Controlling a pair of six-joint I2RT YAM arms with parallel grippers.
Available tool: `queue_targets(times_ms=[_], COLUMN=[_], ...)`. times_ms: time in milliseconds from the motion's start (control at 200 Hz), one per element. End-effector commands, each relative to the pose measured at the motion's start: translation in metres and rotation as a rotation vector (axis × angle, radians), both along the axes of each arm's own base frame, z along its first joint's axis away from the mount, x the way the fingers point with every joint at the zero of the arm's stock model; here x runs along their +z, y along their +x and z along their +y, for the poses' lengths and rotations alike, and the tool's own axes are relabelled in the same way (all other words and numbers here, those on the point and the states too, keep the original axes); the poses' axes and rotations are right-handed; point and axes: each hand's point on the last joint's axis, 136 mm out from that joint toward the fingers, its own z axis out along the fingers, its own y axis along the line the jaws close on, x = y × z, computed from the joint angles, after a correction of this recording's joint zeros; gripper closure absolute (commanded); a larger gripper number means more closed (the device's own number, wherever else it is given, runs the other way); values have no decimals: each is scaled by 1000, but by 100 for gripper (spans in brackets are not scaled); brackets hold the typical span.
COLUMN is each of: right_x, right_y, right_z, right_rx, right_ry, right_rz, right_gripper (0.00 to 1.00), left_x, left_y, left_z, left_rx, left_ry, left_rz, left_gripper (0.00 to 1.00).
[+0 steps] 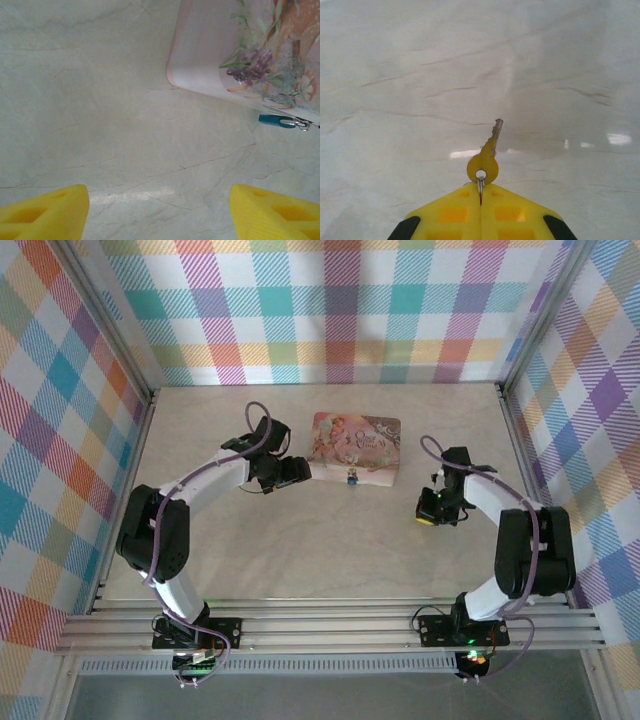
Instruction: Unlock a padlock with a key
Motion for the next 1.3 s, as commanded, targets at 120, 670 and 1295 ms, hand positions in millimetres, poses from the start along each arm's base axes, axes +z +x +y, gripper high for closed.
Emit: queue_targets(times_ms=[120, 670, 1295], right_x=[78, 179, 162], right_y=[19, -10, -3], right_z=[67, 178, 205], right_rx=[305, 902, 920], right_ry=[196, 204, 149], right_rz=[-340, -930, -857], right_gripper=[100, 100, 100], left_x=[45, 135, 117], left_y=[-3, -23, -42], left_z=[-24, -88, -107], left_rx=[-52, -161, -233], left_ry=[-201, -592, -554], left_rz=[-109, -221, -161], left_gripper=[29, 35, 61])
